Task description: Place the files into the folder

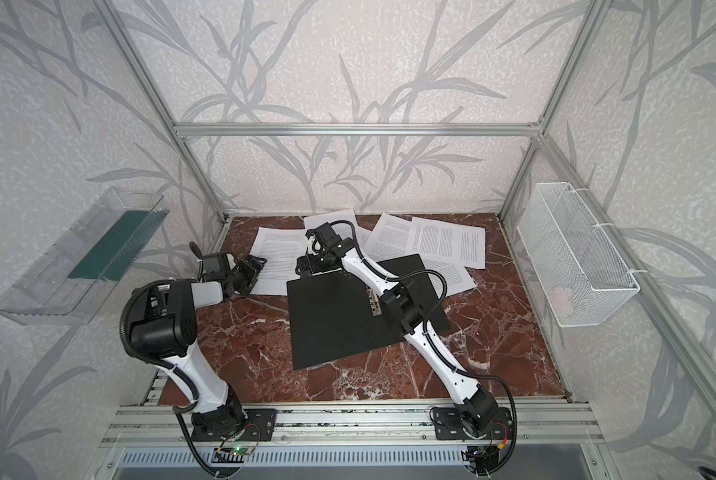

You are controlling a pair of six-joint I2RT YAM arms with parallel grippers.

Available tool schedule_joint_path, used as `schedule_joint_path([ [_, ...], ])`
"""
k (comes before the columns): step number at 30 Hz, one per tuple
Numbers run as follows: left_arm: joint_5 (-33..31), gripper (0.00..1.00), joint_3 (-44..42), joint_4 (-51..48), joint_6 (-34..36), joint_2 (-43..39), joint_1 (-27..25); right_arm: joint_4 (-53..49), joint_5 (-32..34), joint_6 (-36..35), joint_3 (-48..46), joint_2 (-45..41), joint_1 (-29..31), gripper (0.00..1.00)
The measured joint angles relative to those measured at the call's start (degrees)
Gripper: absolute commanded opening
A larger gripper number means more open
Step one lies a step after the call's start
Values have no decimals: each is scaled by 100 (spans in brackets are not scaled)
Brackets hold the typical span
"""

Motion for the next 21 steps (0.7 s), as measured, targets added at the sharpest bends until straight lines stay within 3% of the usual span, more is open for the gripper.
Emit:
schedule_joint_path([
  [21, 24, 86, -4, 0, -74, 4, -348, 1491, 247, 1620, 7, 334, -2, 94],
])
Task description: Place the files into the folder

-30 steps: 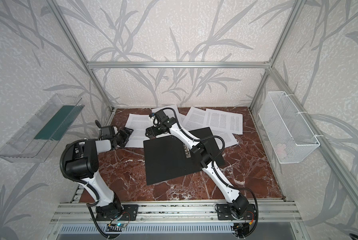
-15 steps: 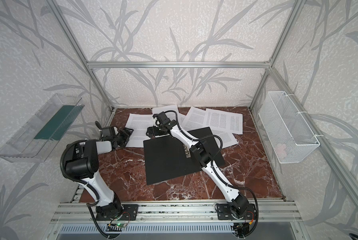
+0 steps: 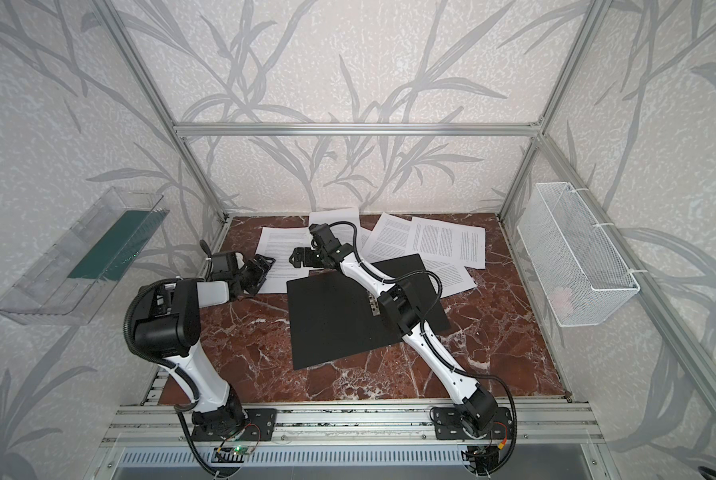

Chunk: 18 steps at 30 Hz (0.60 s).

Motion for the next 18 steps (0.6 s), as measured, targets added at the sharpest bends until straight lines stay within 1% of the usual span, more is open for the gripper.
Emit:
schedule_joint_path([
  [6, -9, 86, 11, -26, 24, 0, -11, 334, -168, 114, -39, 57, -15, 91],
  [14, -24, 86, 15, -35, 28, 0, -17, 994, -428, -116, -437, 52, -50, 73],
  [18, -26, 86, 17, -37, 28, 0, -20, 1427, -546, -212, -772, -15, -55, 70],
])
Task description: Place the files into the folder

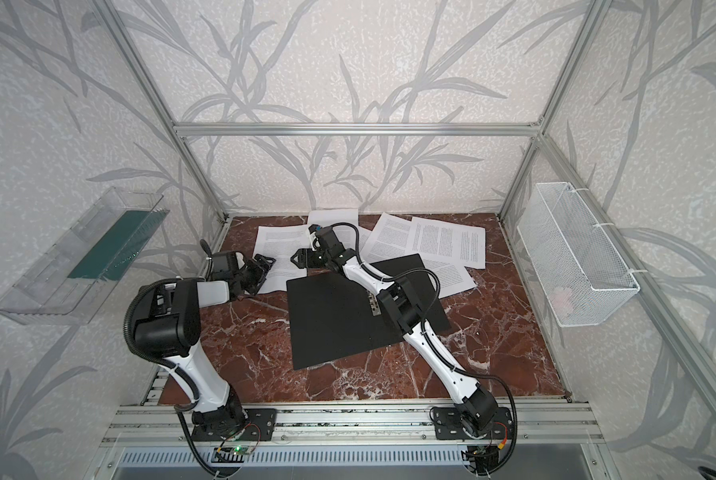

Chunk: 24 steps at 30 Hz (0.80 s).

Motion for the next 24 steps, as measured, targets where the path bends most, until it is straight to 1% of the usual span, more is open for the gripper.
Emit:
schedule_joint_path([
  [2, 2, 86, 0, -2, 0, 0, 0, 293, -76, -28, -321, -118, -2, 72],
  [7, 2, 86, 0, -2, -2, 0, -2, 752, -160, -118, -918, -396, -11, 81],
  [10, 2, 86, 0, -2, 2, 0, -2, 844, -197, -122, -1034, -455, -50, 81],
  [13, 2, 86, 15, -28, 11, 0, -2, 715, -240, -122, -916, -448, -109, 83],
  [16, 2, 86, 94, -157, 55, 13, -9, 409, -201, -129, -542, -378, -208, 86],
  [21, -11, 86, 197, -282, 72, 50, -63, -48, 120, -151, -37, -334, -337, 92],
  [24, -39, 86, 273, -380, 103, 70, -111, -304, 275, -153, 339, -184, -404, 93],
])
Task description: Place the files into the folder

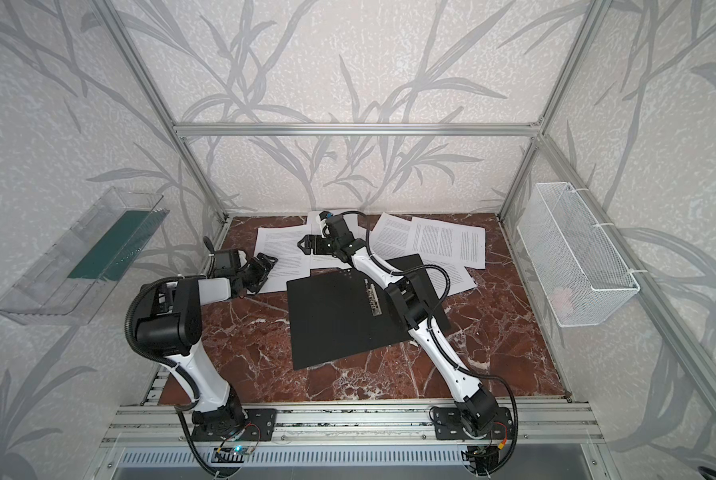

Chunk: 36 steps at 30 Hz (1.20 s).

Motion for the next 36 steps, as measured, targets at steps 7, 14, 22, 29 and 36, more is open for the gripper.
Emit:
schedule_joint_path([
  [7, -94, 85, 258, -260, 66, 98, -144, -372, 116, 11, 282, 315, -55, 94],
  [14, -105, 85, 741, -334, 61, 474, -562, -385, 173, 240, 313, 321, -92, 95],
  [22, -144, 85, 857, -448, 76, 522, -662, -57, 175, 616, 151, 313, -238, 95],
  [29, -151, 85, 920, -570, 166, 531, -678, -57, 273, 605, 223, 319, -313, 97],
  [36, -197, 85, 1217, -778, 328, 691, -894, -562, 667, 566, 553, 404, -321, 97],
])
